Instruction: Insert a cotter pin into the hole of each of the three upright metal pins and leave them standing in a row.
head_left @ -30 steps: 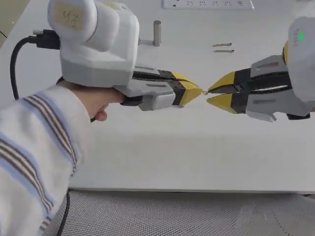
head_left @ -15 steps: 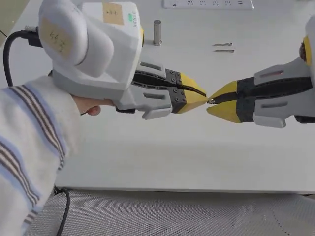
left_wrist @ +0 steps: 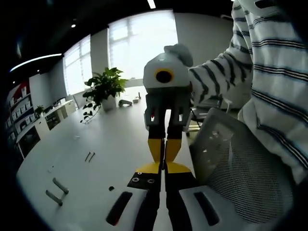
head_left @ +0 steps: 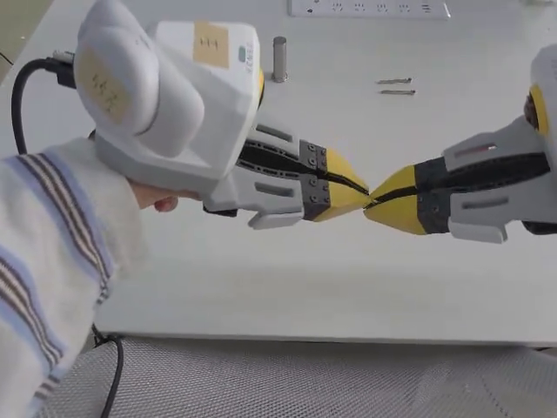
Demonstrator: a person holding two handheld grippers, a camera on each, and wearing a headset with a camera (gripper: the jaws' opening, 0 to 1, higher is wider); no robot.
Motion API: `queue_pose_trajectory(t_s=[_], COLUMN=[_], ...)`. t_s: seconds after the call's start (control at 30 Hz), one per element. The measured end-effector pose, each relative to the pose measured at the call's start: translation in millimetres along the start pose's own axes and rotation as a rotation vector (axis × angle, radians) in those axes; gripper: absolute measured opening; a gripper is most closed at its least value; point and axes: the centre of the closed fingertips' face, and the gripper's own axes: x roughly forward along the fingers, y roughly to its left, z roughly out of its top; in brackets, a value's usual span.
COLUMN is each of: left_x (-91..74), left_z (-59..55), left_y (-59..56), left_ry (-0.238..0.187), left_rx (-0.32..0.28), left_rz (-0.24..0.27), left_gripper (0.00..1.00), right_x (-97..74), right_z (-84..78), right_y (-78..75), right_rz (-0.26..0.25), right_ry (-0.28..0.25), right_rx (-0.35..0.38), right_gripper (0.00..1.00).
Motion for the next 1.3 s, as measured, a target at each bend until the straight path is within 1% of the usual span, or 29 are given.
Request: queue_pose_trajectory(t_s=[0.1,0.13,0.17,0.27,0.37,0.47,0.5,0.53,0.57,0.6,0.7,0.8,0.9,0.93,1.03,1.07,1.1,1.17,1.2,1.27,1.3], left_x=[-1.1,-0.9,0.4,0.9,0.7,0.6,1.4,1.5,1.8,2.1,3.2,3.3,3.2,2.7,0.8,-0.1,-1.9,-5.0,-5.2,-6.1,-4.8], left_z=[-7.6,-13.4,-13.9,-15.9,-19.0,-21.8,-21.7,-22.1,-21.9,-21.7,-20.3,-20.4,-20.3,-20.6,-24.6,-28.3,-34.5,-48.0,-50.6,-54.9,-60.0], left_y=[0.2,-0.5,-1.3,-4.0,-6.0,-5.0,-5.9,-5.4,-3.4,-3.4,-2.0,4.8,10.6,14.8,22.5,28.0,39.5,56.5,59.4,66.4,72.9], left_ry=[0.025,0.05,0.053,0.064,0.071,0.07,0.063,0.059,0.057,0.055,0.054,0.05,0.05,0.049,0.065,0.08,0.092,0.131,0.136,0.149,0.152], left_rx=[-0.001,-0.008,0.001,0.009,0.003,-0.036,-0.093,-0.121,-0.097,-0.091,-0.094,-0.108,-0.111,-0.128,-0.137,-0.139,-0.148,-0.185,-0.18,-0.182,-0.185], left_rz=[-0.007,-0.016,-0.019,-0.035,-0.053,-0.059,-0.056,-0.058,-0.052,-0.047,-0.032,-0.011,0.01,0.023,0.045,0.066,0.088,0.149,0.151,0.171,0.186], left_gripper=[0.0,0.0,0.0,0.0,0.0,0.0,0.0,0.0,0.0,0.0,0.0,0.03,0.14,0.16,0.15,0.16,0.16,0.13,0.12,0.13,0.14], right_x=[-1.6,-2.0,-1.9,-1.0,-1.2,-1.5,-1.4,-1.4,-1.2,-1.1,-0.9,-1.2,-1.6,-1.7,-1.8,-1.9,-2.0,-1.9,-1.3,0.0,0.9], right_z=[-0.2,0.1,0.3,-2.9,-4.1,-6.6,-6.9,-7.5,-7.9,-8.0,-7.9,-7.3,-8.3,-8.8,-13.4,-16.3,-21.5,-27.0,-31.6,-34.9,-37.0], right_y=[1.5,3.0,4.2,9.0,12.9,10.8,9.2,7.5,5.1,4.0,0.6,-8.5,-15.7,-18.4,-26.0,-29.3,-34.3,-39.7,-44.0,-48.8,-52.3], right_rz=[0.005,0.012,0.018,0.036,0.051,0.052,0.045,0.042,0.034,0.029,0.016,-0.011,-0.03,-0.038,-0.06,-0.069,-0.082,-0.1,-0.111,-0.122,-0.128], right_ry=[0.009,0.01,0.012,0.039,0.055,0.061,0.057,0.055,0.052,0.051,0.043,0.028,0.028,0.028,0.044,0.054,0.073,0.095,0.114,0.123,0.129], right_rx=[-0.012,-0.013,-0.013,-0.03,-0.033,-0.036,-0.038,-0.035,-0.029,-0.028,-0.025,-0.02,-0.021,-0.019,-0.019,-0.018,-0.016,-0.011,-0.003,-0.001,0.001], right_gripper=[0.0,0.0,0.0,0.0,0.0,0.0,0.0,0.0,0.0,0.0,0.0,0.0,0.0,0.0,0.0,0.0,0.0,0.0,0.0,0.0,0.0])
